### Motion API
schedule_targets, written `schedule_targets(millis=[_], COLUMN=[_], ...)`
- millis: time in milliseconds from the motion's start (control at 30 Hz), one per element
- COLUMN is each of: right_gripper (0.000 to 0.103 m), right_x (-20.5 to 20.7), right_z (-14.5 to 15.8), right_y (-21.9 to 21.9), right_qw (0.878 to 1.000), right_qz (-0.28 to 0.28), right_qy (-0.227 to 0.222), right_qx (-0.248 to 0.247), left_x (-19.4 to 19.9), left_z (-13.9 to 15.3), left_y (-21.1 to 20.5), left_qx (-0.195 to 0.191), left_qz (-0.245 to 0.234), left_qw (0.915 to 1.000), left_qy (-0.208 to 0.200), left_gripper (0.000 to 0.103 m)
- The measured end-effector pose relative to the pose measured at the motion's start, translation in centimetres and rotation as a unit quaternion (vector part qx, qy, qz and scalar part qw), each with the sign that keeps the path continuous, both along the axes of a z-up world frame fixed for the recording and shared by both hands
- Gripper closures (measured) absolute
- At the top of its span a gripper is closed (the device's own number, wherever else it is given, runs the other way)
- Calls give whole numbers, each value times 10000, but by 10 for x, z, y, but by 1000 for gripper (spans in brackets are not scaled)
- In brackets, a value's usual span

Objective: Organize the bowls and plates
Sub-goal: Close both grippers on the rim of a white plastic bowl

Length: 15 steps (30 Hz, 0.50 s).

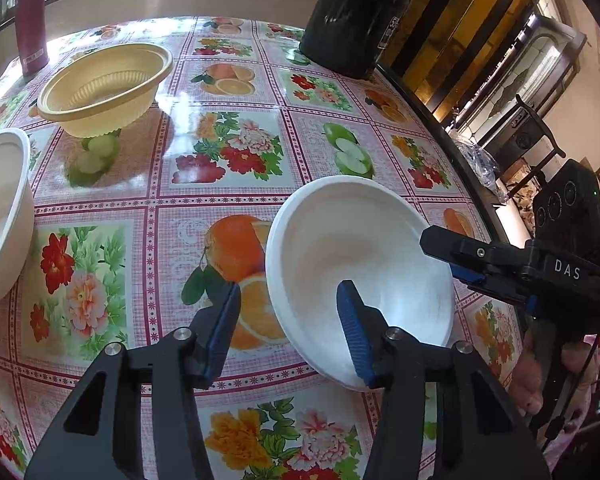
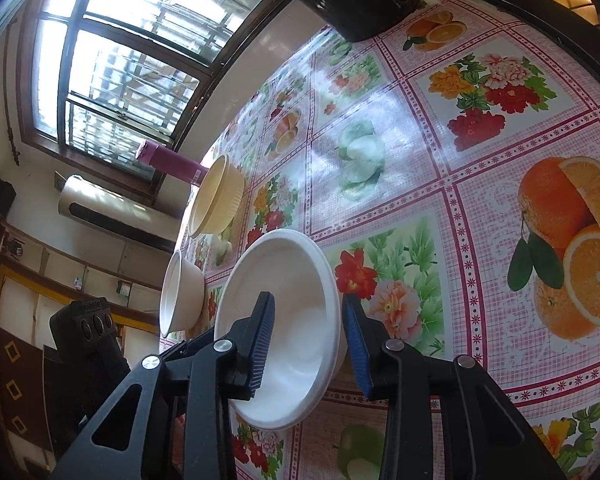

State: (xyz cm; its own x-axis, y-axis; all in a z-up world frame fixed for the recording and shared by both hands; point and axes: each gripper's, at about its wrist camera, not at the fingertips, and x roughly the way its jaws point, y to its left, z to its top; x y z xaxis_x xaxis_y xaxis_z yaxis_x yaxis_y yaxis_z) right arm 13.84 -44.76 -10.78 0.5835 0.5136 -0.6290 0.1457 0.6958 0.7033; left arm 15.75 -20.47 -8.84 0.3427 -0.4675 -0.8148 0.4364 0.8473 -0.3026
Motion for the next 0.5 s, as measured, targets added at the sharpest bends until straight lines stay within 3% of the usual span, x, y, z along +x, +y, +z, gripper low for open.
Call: schedule_targets(millis=[67, 267, 367, 500], right_gripper=[74, 80, 86, 87], right_x=[0, 3, 4, 5], right_z=[0, -2, -3, -4], right_y=[1, 0, 0, -1], right_qw=[10000, 9999, 9999, 9998], right_qz=[5, -12, -21, -53], right_qy=[-24, 6, 25, 52], right_qx=[-4, -106, -136, -163], left_x=[0, 3, 4, 5], left_z=[1, 4, 0, -2], left_y=[1, 6, 4, 5], left_qx=[-38, -180, -231, -309], left_qz=[13, 55, -8, -24], left_qw=[10000, 9998, 9997, 9995], left_qy=[-27, -22, 60, 84], left_gripper=[62, 72, 85, 91])
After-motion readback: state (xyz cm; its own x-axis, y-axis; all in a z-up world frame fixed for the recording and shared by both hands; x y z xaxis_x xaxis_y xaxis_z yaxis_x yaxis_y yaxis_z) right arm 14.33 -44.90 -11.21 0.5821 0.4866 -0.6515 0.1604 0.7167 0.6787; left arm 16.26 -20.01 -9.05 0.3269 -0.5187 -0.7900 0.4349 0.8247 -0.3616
